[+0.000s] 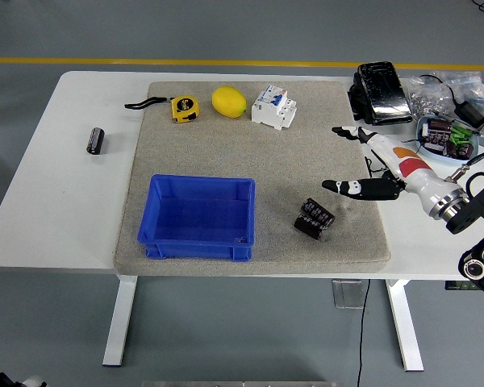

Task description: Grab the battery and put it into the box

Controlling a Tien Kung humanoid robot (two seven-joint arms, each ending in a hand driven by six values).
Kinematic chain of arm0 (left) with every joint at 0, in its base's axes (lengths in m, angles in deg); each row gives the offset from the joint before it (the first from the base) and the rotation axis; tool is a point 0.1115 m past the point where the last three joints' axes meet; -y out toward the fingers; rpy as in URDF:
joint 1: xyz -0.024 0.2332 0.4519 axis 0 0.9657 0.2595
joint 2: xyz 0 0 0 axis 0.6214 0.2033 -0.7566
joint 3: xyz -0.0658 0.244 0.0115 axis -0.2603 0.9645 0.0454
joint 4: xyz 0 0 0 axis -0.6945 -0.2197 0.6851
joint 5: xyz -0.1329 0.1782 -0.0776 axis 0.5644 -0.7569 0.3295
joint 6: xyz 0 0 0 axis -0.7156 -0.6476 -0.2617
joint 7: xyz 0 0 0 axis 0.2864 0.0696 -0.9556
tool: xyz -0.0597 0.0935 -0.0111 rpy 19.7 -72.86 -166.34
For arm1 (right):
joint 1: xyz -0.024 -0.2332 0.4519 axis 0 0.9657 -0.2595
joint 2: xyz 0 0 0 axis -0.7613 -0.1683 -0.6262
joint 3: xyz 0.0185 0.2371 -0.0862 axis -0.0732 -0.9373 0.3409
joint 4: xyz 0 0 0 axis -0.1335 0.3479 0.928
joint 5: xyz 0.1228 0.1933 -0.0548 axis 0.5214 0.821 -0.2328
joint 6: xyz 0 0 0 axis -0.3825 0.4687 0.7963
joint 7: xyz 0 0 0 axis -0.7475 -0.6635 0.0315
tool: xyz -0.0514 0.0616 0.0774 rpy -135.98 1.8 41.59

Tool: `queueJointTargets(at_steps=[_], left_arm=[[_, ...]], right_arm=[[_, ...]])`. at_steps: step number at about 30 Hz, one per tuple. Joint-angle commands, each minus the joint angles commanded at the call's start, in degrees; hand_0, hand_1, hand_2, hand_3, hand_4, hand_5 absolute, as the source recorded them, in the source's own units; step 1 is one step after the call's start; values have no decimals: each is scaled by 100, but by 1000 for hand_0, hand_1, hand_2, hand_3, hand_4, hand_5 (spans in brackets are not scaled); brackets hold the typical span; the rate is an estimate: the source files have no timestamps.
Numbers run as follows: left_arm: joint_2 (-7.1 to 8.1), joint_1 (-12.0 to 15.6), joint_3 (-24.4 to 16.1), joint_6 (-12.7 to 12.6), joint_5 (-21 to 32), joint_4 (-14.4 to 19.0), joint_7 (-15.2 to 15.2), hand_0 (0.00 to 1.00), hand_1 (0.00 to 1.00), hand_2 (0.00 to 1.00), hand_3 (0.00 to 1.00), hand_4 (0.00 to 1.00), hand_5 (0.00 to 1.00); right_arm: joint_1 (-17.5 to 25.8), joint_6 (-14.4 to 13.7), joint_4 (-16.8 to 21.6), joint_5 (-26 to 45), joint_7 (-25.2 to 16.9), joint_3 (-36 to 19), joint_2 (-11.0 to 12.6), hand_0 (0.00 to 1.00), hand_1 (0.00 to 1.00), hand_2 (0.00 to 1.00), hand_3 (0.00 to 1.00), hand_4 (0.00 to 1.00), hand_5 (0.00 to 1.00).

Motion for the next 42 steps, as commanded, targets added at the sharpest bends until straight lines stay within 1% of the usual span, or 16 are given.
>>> queueJointTargets(at_steps=[1,2,4,7,8,9,13,15,19,20,21,26,27,31,36,42], left_arm=[[1,1,1,1,2,0,0,745,723,782,627,625,524],[2,2,0,2,3,-1,1,744,723,784,626,626,524],[2,7,2,0,14,-2,1,744,723,784,626,626,524],[2,32,16,-11,68,-5,12,744,723,784,626,626,524],[2,39,16,-12,73,-5,13,744,723,784,626,626,524],[1,45,11,-11,71,-4,13,744,724,785,627,626,524],[-5,62,12,1,59,2,14,744,724,785,627,626,524],[-7,77,16,1,72,4,18,744,726,789,627,625,523],[-14,89,13,3,69,7,21,744,726,789,627,625,523],[-14,91,20,3,76,9,24,744,726,789,627,625,523],[-12,91,24,5,80,10,25,744,726,790,628,624,523],[-6,87,31,9,82,12,29,744,726,790,628,624,523],[-6,86,29,10,82,13,29,744,726,790,628,625,522],[1,64,48,19,90,17,30,744,726,790,628,625,522],[8,41,68,24,118,18,36,744,727,789,627,625,522],[10,19,90,27,151,18,43,745,727,788,628,624,521]], right_arm=[[-79,37,12,-149,-13,95,41,846,819,838,852,998,360],[-144,61,20,-261,-27,175,73,836,810,832,855,998,267],[-304,95,29,-633,-64,383,139,836,810,832,855,998,267],[-722,82,-19,-1378,-161,903,254,836,810,832,855,998,267],[-839,60,-46,-1601,-190,1045,264,836,810,832,855,998,267],[-966,36,-83,-1862,-220,1201,259,797,778,819,848,990,154],[-1442,-11,-225,-2830,-312,1779,173,797,778,819,848,990,154],[-1685,-6,-329,-2854,-352,2067,95,766,749,794,834,980,134],[-1986,57,-483,-2854,-389,2467,-75,766,749,794,834,980,134],[-2084,90,-550,-2854,-394,2591,-139,766,749,794,834,980,134],[-2161,127,-598,-2854,-397,2687,-191,760,745,777,830,993,167],[-2491,356,-761,-2793,-376,3084,-402,760,745,777,830,993,167],[-2554,390,-793,-2760,-376,3143,-442,741,731,769,825,984,132],[-2784,484,-946,-2715,-391,3289,-582,741,731,769,825,984,132],[-3008,556,-1309,-2601,-417,3349,-772,743,730,767,822,978,119],[-3075,632,-1704,-2552,-468,3457,-938,741,727,764,819,977,114]])
